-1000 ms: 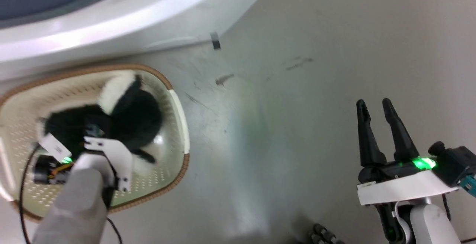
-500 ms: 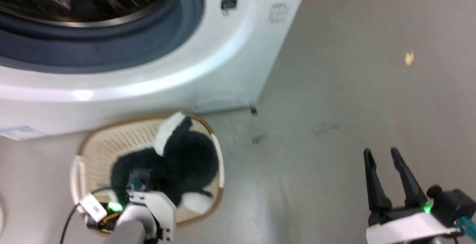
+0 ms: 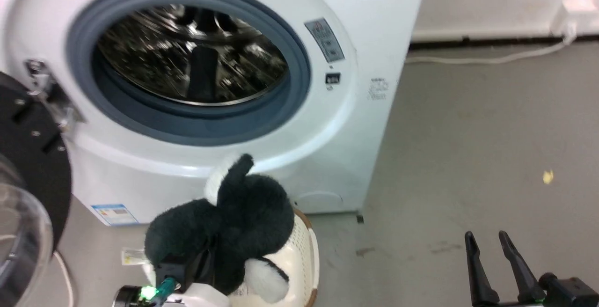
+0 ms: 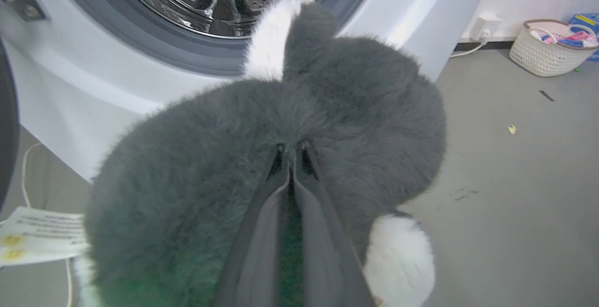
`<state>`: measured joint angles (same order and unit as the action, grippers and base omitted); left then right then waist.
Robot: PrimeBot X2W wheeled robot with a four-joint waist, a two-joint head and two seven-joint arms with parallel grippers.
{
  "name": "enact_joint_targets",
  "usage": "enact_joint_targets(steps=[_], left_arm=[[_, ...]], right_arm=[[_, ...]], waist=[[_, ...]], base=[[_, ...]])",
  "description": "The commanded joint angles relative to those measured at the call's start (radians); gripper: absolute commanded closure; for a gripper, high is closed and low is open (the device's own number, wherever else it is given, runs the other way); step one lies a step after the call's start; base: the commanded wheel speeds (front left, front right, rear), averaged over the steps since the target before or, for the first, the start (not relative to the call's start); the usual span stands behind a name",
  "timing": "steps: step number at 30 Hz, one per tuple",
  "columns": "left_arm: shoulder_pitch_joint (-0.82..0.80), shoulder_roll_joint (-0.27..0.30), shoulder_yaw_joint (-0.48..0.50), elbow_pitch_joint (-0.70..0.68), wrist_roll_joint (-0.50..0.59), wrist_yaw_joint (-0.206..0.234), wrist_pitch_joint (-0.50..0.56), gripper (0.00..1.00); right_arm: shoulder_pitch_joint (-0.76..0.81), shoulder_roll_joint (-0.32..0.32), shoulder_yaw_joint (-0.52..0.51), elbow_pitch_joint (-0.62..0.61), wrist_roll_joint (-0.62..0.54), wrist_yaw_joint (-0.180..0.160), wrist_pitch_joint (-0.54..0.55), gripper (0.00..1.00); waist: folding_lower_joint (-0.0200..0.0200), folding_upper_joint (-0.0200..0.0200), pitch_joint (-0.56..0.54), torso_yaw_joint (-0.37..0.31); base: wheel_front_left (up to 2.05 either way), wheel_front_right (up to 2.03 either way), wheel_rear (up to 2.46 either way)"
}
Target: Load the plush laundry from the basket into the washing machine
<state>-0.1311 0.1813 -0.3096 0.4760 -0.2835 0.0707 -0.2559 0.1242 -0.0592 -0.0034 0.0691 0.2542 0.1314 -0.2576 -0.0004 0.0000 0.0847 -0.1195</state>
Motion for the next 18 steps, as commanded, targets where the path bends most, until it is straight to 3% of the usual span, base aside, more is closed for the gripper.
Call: enact_joint_targets(steps=[1, 10, 18], left_arm=[[0.033, 0.005, 0.025, -0.081, 0.013, 0.01, -0.006, 1.0], [0.065, 0.008, 0.089, -0.363, 0.069, 0.038, -0.006, 1.0], [-0.096, 0.078, 0.111, -0.468, 0.124, 0.04, 0.059, 1.0]], right_arm=[[0.02, 0.005, -0.004, 0.001, -0.008, -0.001, -0.004, 0.0], [0.029, 0.008, 0.004, -0.016, -0.011, -0.001, -0.004, 0.0], [-0.044, 0.001, 0.014, -0.038, -0.002, -0.001, -0.004, 0.0]], waist=[[0.0004, 0.0, -0.046, 0.032], [0.0004, 0.0, -0.027, 0.036], [0.0004, 0.0, 0.117, -0.012]], base=[[0.0, 0.0, 0.0], [0.0, 0.0, 0.0], [0.0, 0.0, 0.0]])
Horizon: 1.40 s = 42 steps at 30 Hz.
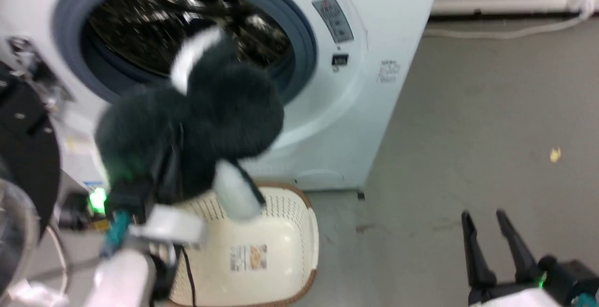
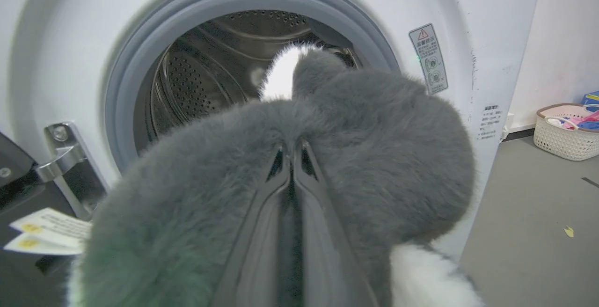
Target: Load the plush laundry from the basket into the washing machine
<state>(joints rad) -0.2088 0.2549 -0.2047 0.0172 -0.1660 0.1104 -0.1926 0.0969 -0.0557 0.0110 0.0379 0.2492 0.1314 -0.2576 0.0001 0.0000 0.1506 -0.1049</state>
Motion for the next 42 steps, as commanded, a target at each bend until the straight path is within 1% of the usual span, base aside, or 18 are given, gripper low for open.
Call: enact_joint_targets(steps=[1, 5, 8, 12, 16, 19, 25, 28, 32, 37, 38, 39, 40, 42], left_arm=[[-0.05, 0.015, 0.006, -0.014, 0.012, -0.005, 0.016, 1.0], [-0.198, 0.052, 0.023, -0.002, 0.011, -0.027, 0.099, 1.0], [-0.31, 0.055, 0.045, 0.035, -0.01, -0.035, 0.127, 1.0], [-0.467, 0.086, 0.046, 0.1, 0.012, -0.048, 0.163, 1.0], [-0.629, 0.121, 0.031, 0.202, 0.048, -0.066, 0.219, 1.0], [-0.754, 0.145, 0.016, 0.304, 0.075, -0.082, 0.268, 1.0], [-1.0, 0.194, 0.01, 0.525, 0.111, -0.101, 0.307, 1.0], [-1.079, 0.212, -0.008, 0.631, 0.134, -0.113, 0.334, 1.0], [-1.134, 0.225, -0.035, 0.743, 0.15, -0.138, 0.352, 1.0], [-1.166, 0.198, -0.052, 0.841, 0.14, -0.156, 0.366, 1.0], [-1.168, 0.192, -0.055, 0.855, 0.138, -0.155, 0.363, 0.94], [-1.169, 0.186, -0.057, 0.868, 0.136, -0.155, 0.357, 0.13], [-1.167, 0.179, -0.06, 0.881, 0.133, -0.154, 0.348, 0.0], [-1.157, 0.166, -0.064, 0.901, 0.128, -0.154, 0.317, 0.0]], right_arm=[[-0.03, -0.005, -0.001, -0.01, 0.006, -0.001, -0.004, 0.0], [-0.079, -0.019, 0.007, -0.022, 0.027, -0.001, -0.004, 0.0], [-0.114, -0.026, 0.017, -0.024, 0.04, -0.001, -0.004, 0.0], [-0.156, -0.027, 0.028, -0.024, 0.063, -0.001, -0.004, 0.0], [-0.187, -0.026, 0.039, -0.019, 0.079, -0.001, -0.004, 0.0], [-0.205, -0.024, 0.043, -0.016, 0.09, -0.001, -0.004, 0.0], [-0.236, -0.023, 0.066, -0.016, 0.105, -0.001, -0.004, 0.0], [-0.247, -0.022, 0.07, -0.018, 0.113, -0.001, -0.004, 0.0], [-0.252, -0.021, 0.074, -0.018, 0.118, -0.001, -0.004, 0.0], [-0.255, -0.021, 0.061, -0.017, 0.119, -0.001, -0.004, 0.0], [-0.256, -0.021, 0.058, -0.017, 0.119, -0.001, -0.004, 0.0], [-0.258, -0.021, 0.055, -0.018, 0.118, -0.001, -0.004, 0.0], [-0.26, -0.023, 0.051, -0.019, 0.115, -0.001, -0.004, 0.0], [-0.262, -0.029, 0.045, -0.024, 0.105, -0.001, -0.004, 0.0]], waist=[[-0.0001, 0.0, 0.073, -0.036], [-0.0001, 0.0, 0.169, -0.073], [-0.0001, 0.0, 0.234, -0.104], [-0.0001, 0.0, 0.318, -0.142], [-0.0001, 0.0, 0.384, -0.176], [-0.0001, 0.0, 0.426, -0.194], [-0.0001, 0.0, 0.493, -0.231], [-0.0001, 0.0, 0.516, -0.244], [-0.0001, 0.0, 0.533, -0.25], [-0.0001, 0.0, 0.538, -0.237], [-0.0001, 0.0, 0.536, -0.233], [-0.0001, 0.0, 0.533, -0.229], [-0.0001, 0.0, 0.528, -0.225], [-0.0001, 0.0, 0.511, -0.215]], base=[[0.0, 0.0, 0.0], [0.0, 0.0, 0.0], [0.0, 0.0, 0.0], [0.0, 0.0, 0.0], [0.0, 0.0, 0.0], [0.0, 0.0, 0.0], [0.0, 0.0, 0.0], [0.0, 0.0, 0.0], [0.0, 0.0, 0.0], [0.0, 0.0, 0.0], [0.0, 0.0, 0.0], [0.0, 0.0, 0.0], [0.0, 0.0, 0.0], [0.0, 0.0, 0.0]])
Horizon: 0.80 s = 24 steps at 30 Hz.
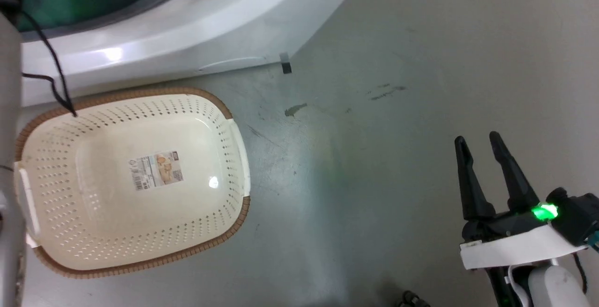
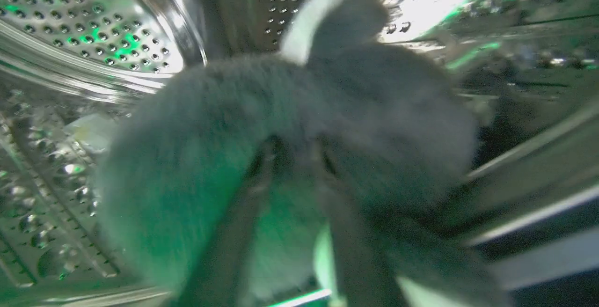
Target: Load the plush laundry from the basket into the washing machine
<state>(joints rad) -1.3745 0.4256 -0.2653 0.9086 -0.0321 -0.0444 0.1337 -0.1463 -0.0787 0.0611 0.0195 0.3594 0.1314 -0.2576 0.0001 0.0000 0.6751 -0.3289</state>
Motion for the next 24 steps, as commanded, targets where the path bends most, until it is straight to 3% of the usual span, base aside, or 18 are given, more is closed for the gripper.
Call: enact_joint_targets(steps=[1, 7, 14, 21, 24], left_arm=[[0.015, -0.012, -0.006, 0.019, -0.009, 0.0, -0.027, 0.0], [0.093, -0.053, -0.002, 0.059, -0.045, 0.0, -0.182, 0.0], [0.289, -0.134, 0.017, 0.059, -0.116, -0.006, -0.362, 0.0], [0.536, -0.167, 0.041, -0.09, -0.165, -0.006, -0.394, 0.0], [0.742, -0.187, 0.073, -0.293, -0.193, 0.009, -0.395, 0.0]], right_arm=[[-0.019, -0.009, -0.01, -0.008, -0.011, -0.001, -0.004, 0.0], [-0.014, -0.031, -0.045, -0.02, -0.041, -0.001, -0.004, 0.0], [0.038, -0.056, -0.084, -0.018, -0.089, -0.001, -0.004, 0.0], [0.108, -0.059, -0.079, -0.014, -0.124, -0.001, -0.004, 0.0], [0.159, -0.046, -0.078, -0.011, -0.143, -0.001, -0.004, 0.0]], waist=[[-0.0001, 0.0, -0.025, 0.015], [-0.0001, 0.0, -0.133, 0.059], [-0.0001, 0.0, -0.332, 0.148], [-0.0001, 0.0, -0.49, 0.223], [-0.0001, 0.0, -0.573, 0.268]], base=[[0.0, 0.0, 0.0], [0.0, 0.0, 0.0], [0.0, 0.0, 0.0], [0.0, 0.0, 0.0], [0.0, 0.0, 0.0]])
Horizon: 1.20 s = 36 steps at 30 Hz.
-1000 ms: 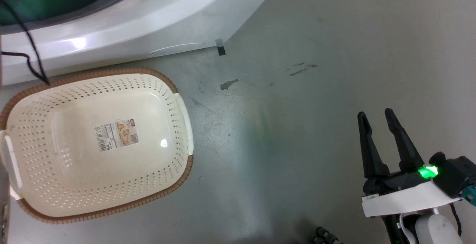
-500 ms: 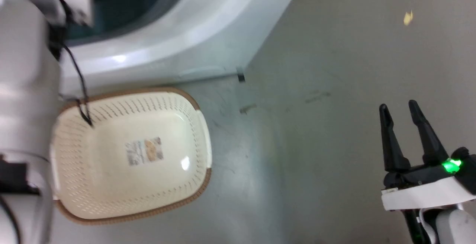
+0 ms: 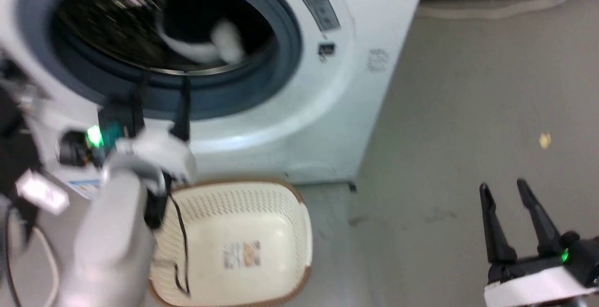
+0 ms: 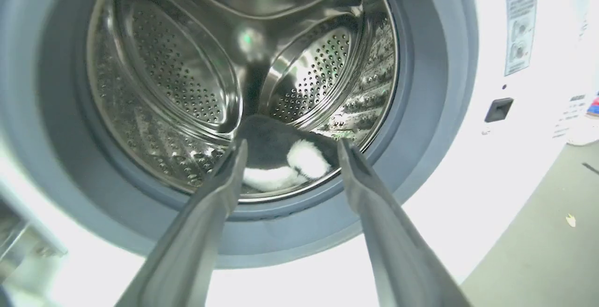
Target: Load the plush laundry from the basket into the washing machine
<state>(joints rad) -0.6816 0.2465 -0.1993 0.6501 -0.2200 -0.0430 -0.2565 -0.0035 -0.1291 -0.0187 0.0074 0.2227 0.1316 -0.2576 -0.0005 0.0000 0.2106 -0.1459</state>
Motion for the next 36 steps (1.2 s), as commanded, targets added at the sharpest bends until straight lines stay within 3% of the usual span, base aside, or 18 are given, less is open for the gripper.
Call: enact_joint_targets(steps=[1, 2, 5, 14, 23, 36], left_arm=[[0.104, -0.01, 0.013, -0.086, -0.006, 0.017, -0.005, 0.0], [0.104, -0.01, 0.013, -0.086, -0.006, 0.017, -0.005, 0.0], [0.307, -0.027, 0.048, -0.276, -0.025, 0.047, -0.005, 0.0], [0.633, -0.086, 0.097, -0.515, -0.055, 0.093, -0.005, 0.0], [0.786, -0.093, 0.08, -0.484, -0.042, 0.102, 0.0, 0.0], [0.81, -0.09, 0.057, -0.472, -0.024, 0.106, -0.002, 0.0]], right_arm=[[0.028, 0.009, 0.004, 0.003, -0.011, -0.001, -0.004, 0.0], [0.028, 0.009, 0.004, 0.003, -0.011, -0.001, -0.004, 0.0], [0.072, 0.025, 0.01, 0.009, -0.026, -0.001, -0.004, 0.0], [0.129, 0.051, 0.01, 0.033, -0.026, -0.001, -0.004, 0.0], [0.184, 0.066, 0.037, 0.05, -0.054, -0.001, -0.004, 0.0], [0.198, 0.077, 0.039, 0.056, -0.053, -0.001, -0.004, 0.0]], waist=[[0.0005, 0.0, -0.124, 0.094], [0.0005, 0.0, -0.124, 0.094], [0.0005, 0.0, -0.183, 0.125], [0.0005, 0.0, -0.243, 0.164], [0.0005, 0.0, -0.273, 0.19], [0.0005, 0.0, -0.287, 0.205]], base=[[0.0, 0.0, 0.0], [0.0, 0.0, 0.0], [0.0, 0.0, 0.0], [0.0, 0.0, 0.0], [0.0, 0.0, 0.0], [0.0, 0.0, 0.0]])
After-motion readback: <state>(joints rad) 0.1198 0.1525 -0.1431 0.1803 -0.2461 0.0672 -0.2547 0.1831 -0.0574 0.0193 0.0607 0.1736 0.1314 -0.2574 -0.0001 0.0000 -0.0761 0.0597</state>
